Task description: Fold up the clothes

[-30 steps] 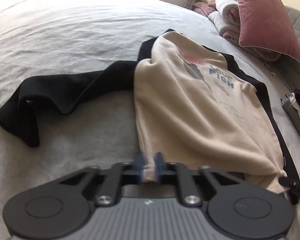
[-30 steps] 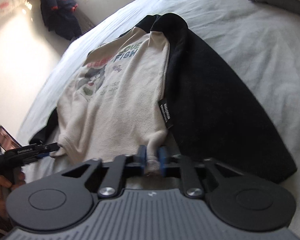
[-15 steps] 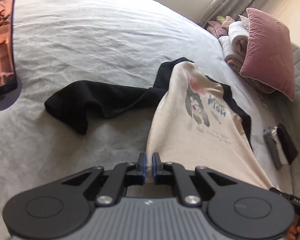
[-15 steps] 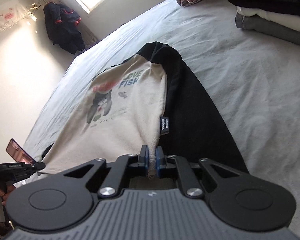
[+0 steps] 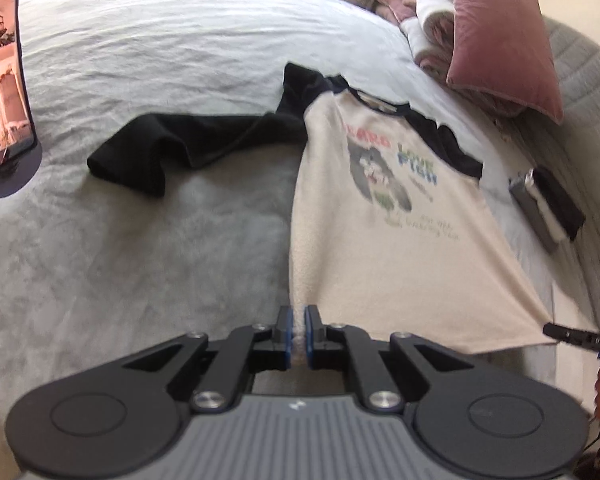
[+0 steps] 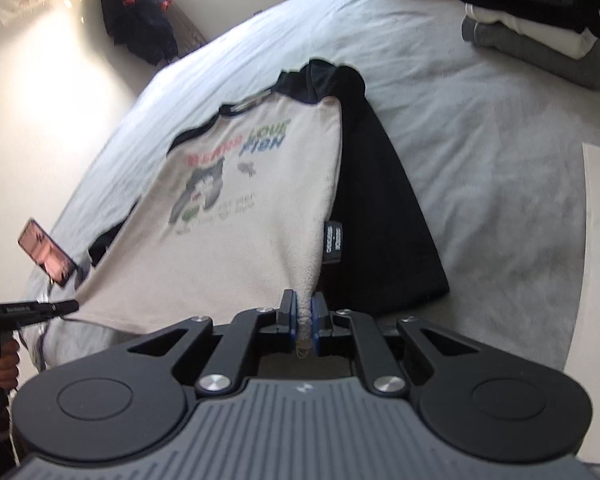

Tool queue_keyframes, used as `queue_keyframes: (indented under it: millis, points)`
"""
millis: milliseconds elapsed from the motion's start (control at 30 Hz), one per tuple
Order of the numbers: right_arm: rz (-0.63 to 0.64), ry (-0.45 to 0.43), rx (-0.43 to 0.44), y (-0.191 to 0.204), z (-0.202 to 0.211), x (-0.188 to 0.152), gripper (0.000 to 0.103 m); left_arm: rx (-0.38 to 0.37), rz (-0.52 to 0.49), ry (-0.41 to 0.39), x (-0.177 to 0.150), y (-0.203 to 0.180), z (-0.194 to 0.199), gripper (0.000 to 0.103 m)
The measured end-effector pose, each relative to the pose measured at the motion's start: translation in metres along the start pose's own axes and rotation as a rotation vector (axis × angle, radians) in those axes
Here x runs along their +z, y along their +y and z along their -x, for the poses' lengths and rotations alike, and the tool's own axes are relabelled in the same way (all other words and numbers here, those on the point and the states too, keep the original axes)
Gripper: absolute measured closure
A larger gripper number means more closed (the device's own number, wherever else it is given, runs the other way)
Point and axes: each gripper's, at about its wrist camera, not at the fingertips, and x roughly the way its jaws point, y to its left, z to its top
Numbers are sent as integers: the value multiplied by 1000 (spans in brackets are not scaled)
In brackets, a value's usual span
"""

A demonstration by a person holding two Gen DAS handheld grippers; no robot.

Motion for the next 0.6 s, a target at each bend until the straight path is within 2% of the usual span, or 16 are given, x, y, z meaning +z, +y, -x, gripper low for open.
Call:
queue_keyframes:
  millis: [367,600]
  points:
    - [13,113,-30,-11,-29,-5,93,64,-19,63,-28,8,-34,97]
    - [0,150,-54,-21,-46,-9,94,88,-55,57,-33,5,-42,96]
